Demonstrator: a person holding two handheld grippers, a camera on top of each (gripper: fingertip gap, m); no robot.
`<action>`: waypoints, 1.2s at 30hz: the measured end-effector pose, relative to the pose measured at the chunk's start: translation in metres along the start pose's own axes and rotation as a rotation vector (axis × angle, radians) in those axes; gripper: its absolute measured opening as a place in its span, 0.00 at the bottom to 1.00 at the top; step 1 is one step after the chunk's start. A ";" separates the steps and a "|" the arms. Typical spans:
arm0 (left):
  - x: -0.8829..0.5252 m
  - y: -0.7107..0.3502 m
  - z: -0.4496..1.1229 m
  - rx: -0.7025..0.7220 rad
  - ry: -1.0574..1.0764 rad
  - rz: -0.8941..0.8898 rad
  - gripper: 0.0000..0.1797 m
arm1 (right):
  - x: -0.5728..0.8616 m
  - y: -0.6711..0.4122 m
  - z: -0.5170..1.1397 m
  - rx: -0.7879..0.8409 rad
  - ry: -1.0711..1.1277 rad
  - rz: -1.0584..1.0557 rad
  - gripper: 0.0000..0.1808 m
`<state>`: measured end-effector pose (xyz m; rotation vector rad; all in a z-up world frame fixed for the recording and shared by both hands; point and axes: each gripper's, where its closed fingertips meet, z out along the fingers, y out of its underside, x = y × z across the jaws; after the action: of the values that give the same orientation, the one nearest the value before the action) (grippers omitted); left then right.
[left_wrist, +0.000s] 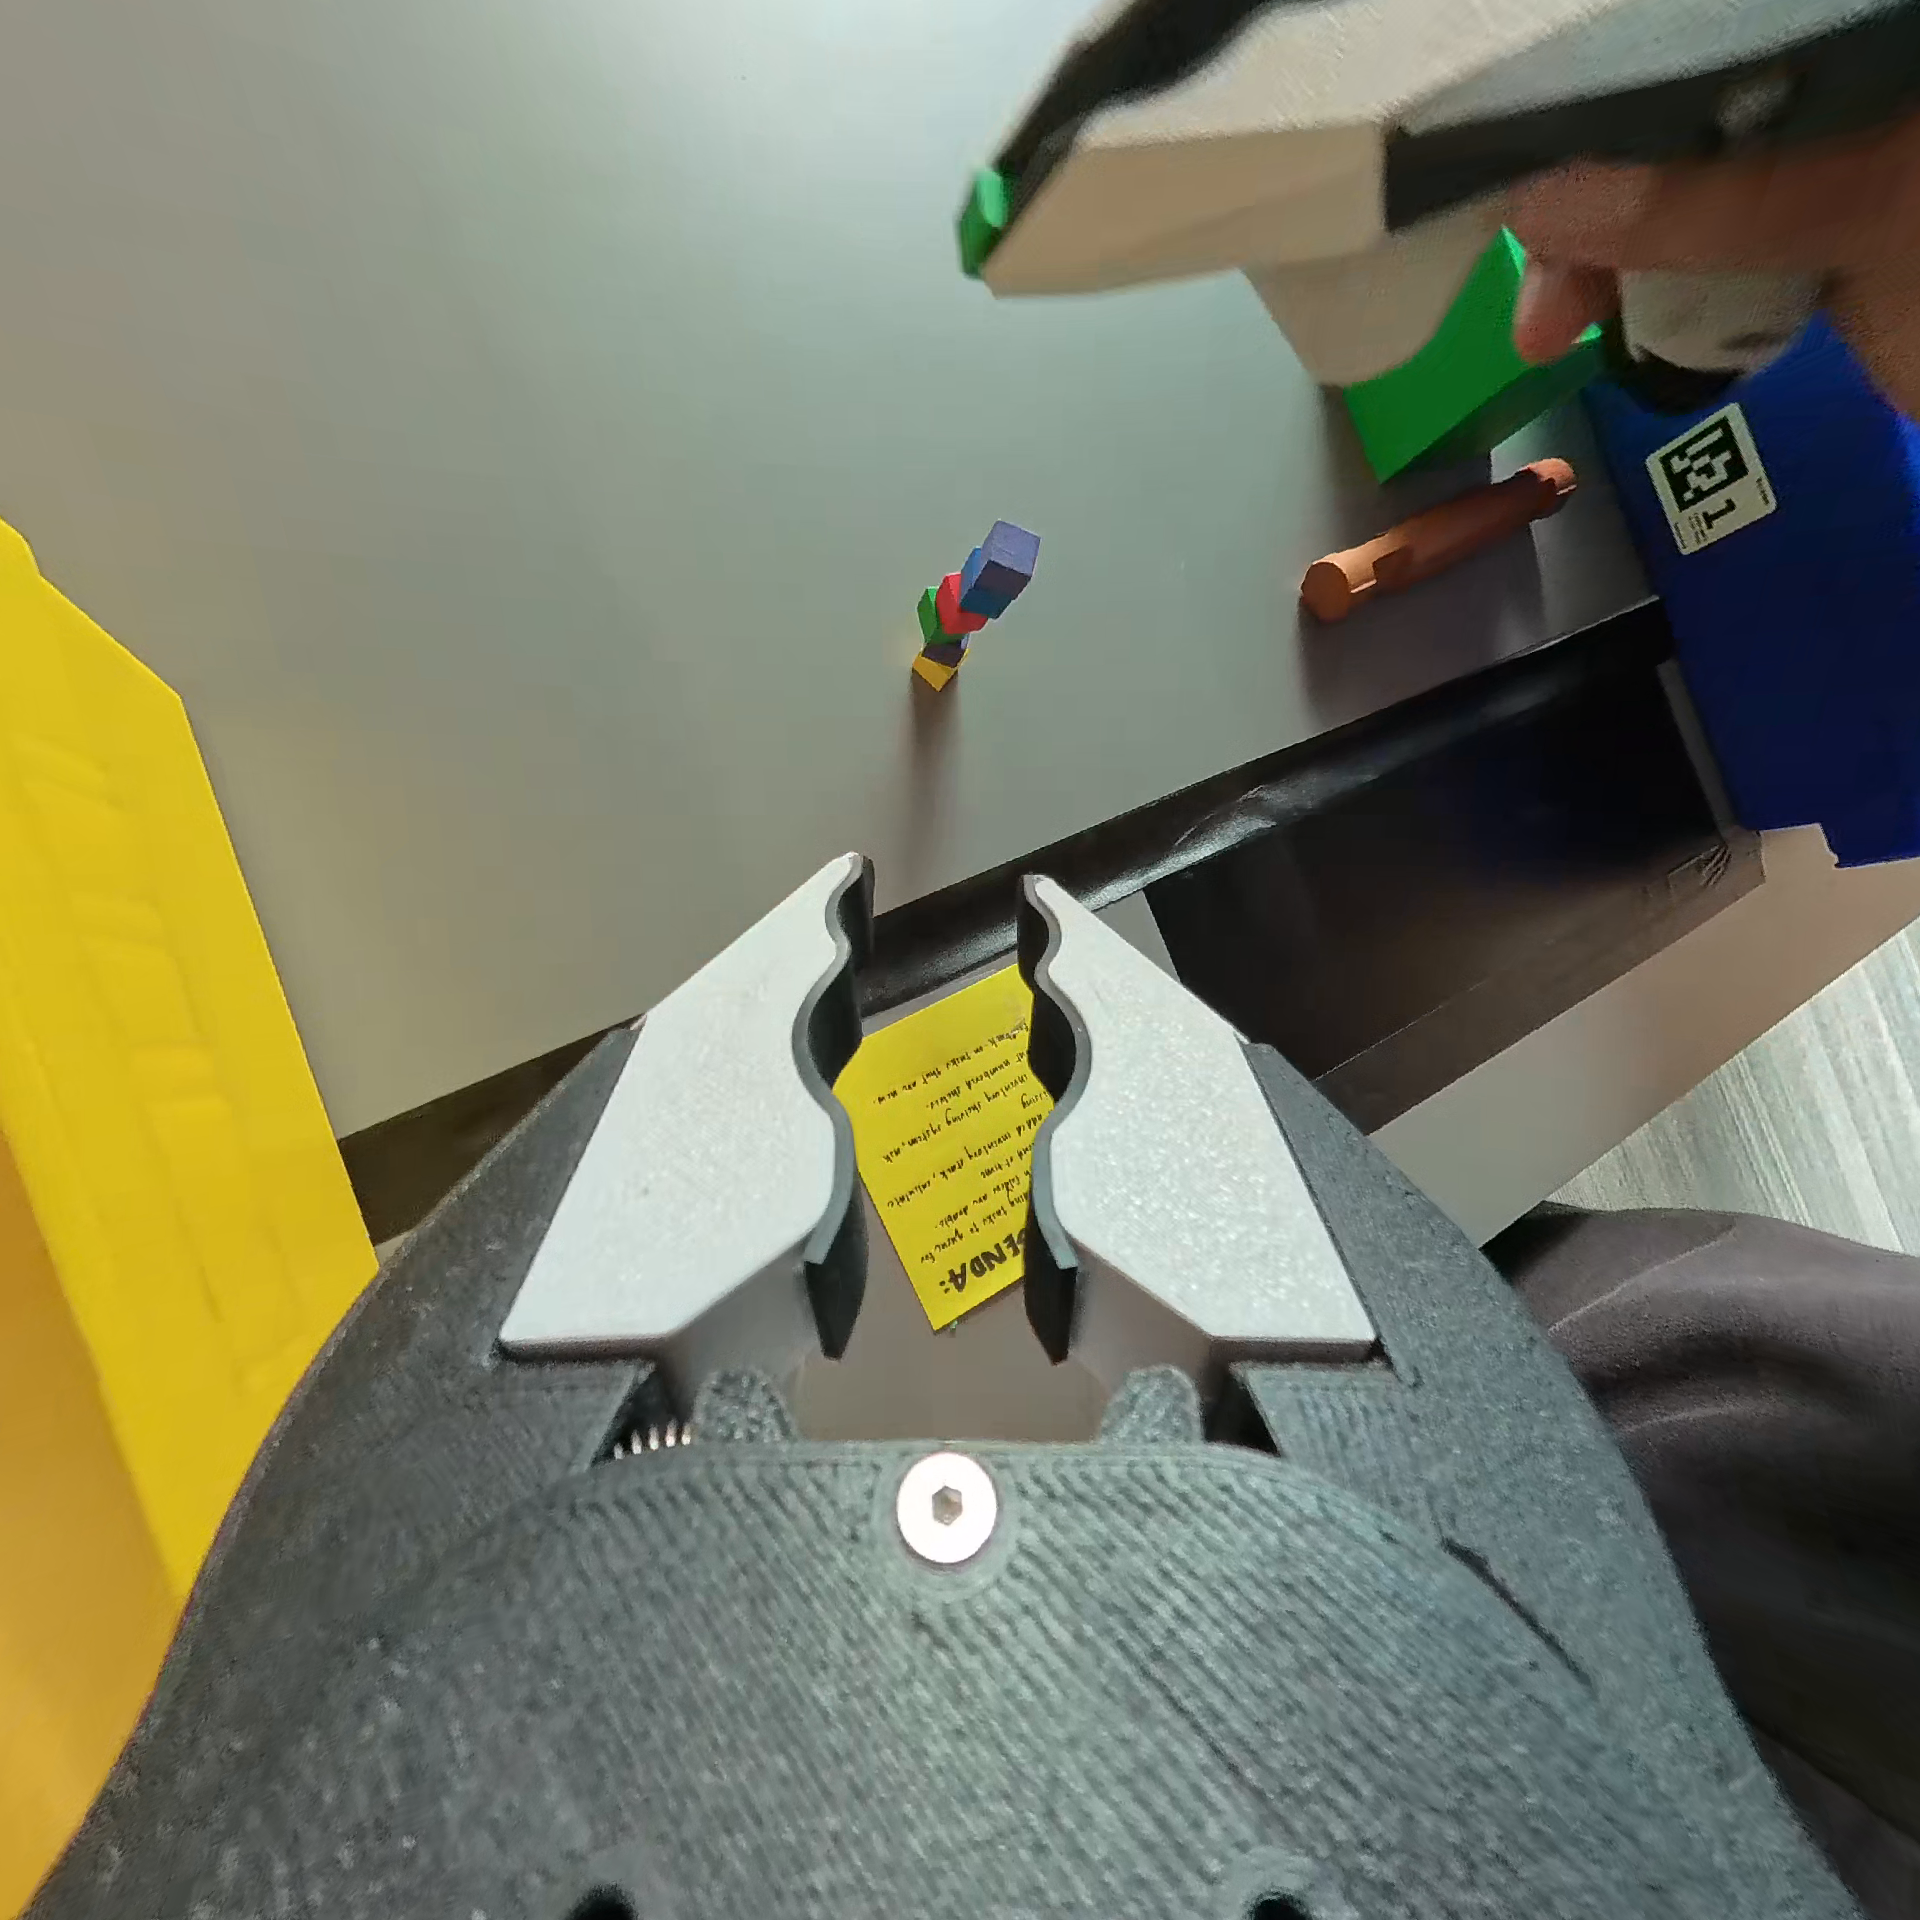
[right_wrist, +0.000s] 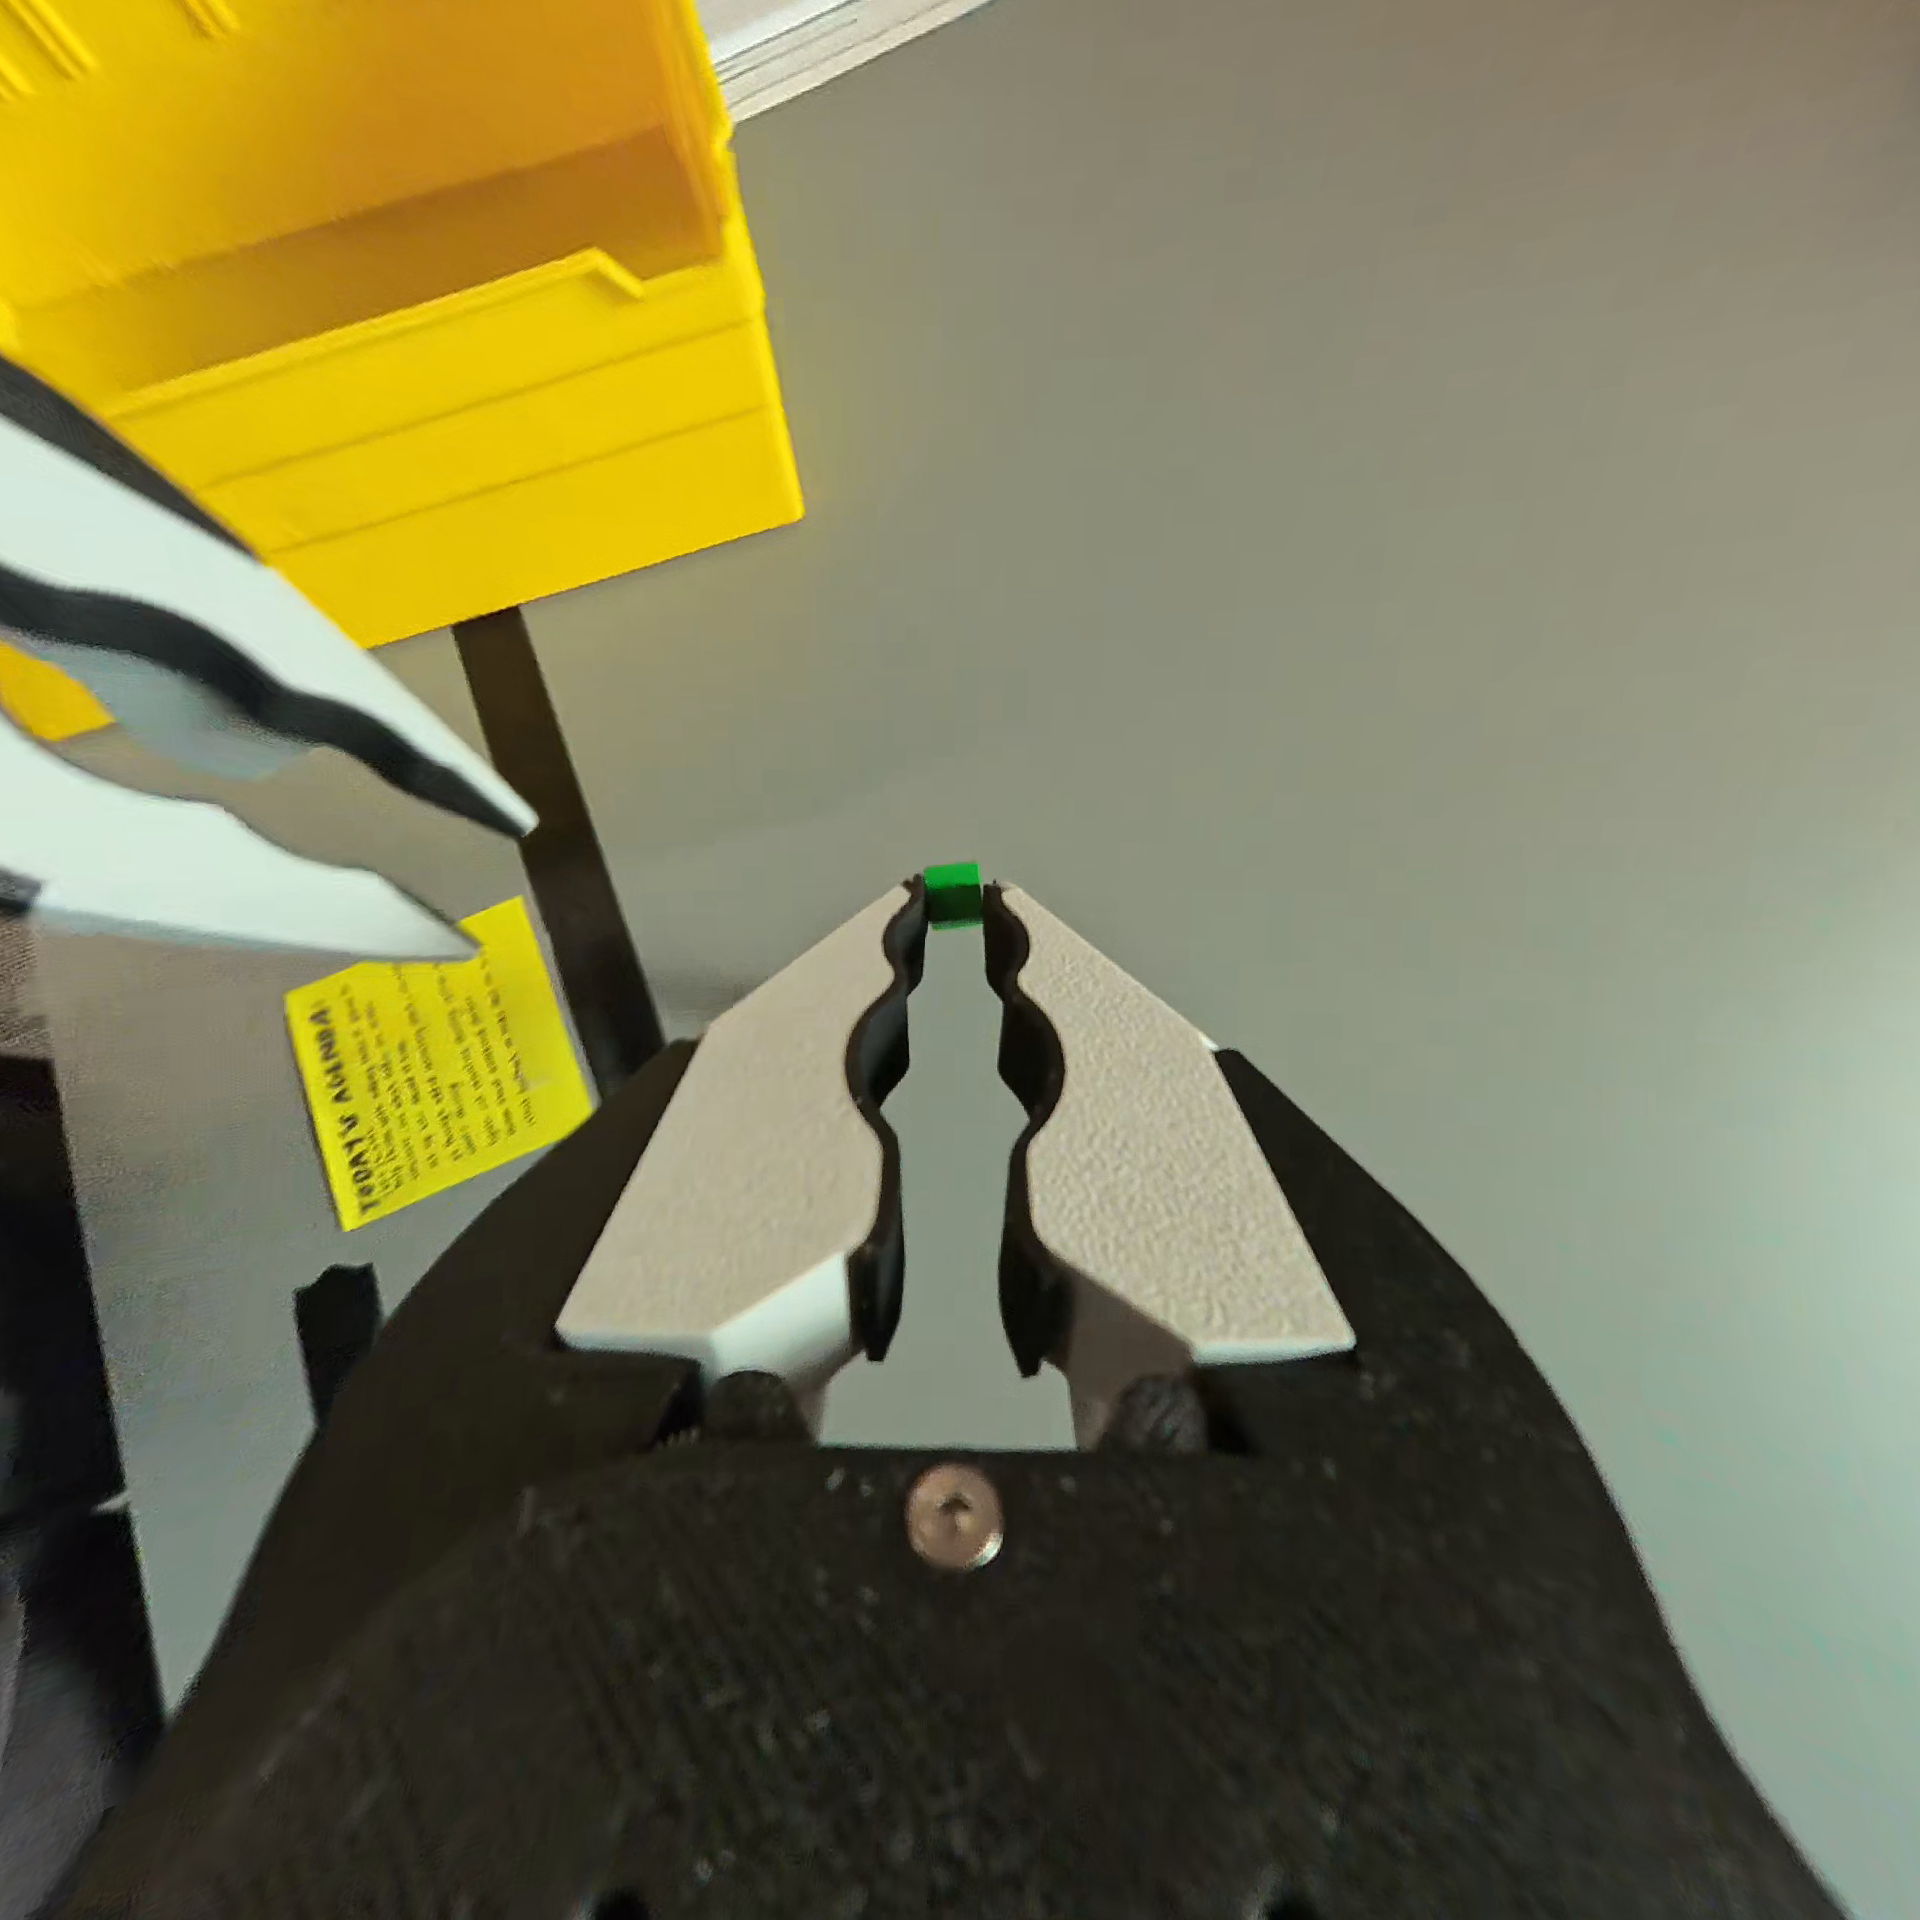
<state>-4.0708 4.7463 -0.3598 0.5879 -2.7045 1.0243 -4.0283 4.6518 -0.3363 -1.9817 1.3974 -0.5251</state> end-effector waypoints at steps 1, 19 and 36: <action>0.000 0.000 0.001 -0.001 0.005 0.004 0.14 | -0.007 0.005 -0.004 -0.007 -0.001 -0.003 0.05; 0.007 0.006 0.000 -0.041 0.029 0.064 0.14 | -0.038 0.029 0.007 -0.068 -0.005 -0.068 0.10; 0.004 0.008 -0.001 -0.047 0.035 0.057 0.13 | -0.049 0.060 0.036 -0.158 -0.002 -0.005 0.00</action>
<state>-4.0780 4.7511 -0.3619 0.4828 -2.7210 0.9723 -4.0628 4.6940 -0.4021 -2.1090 1.4728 -0.4260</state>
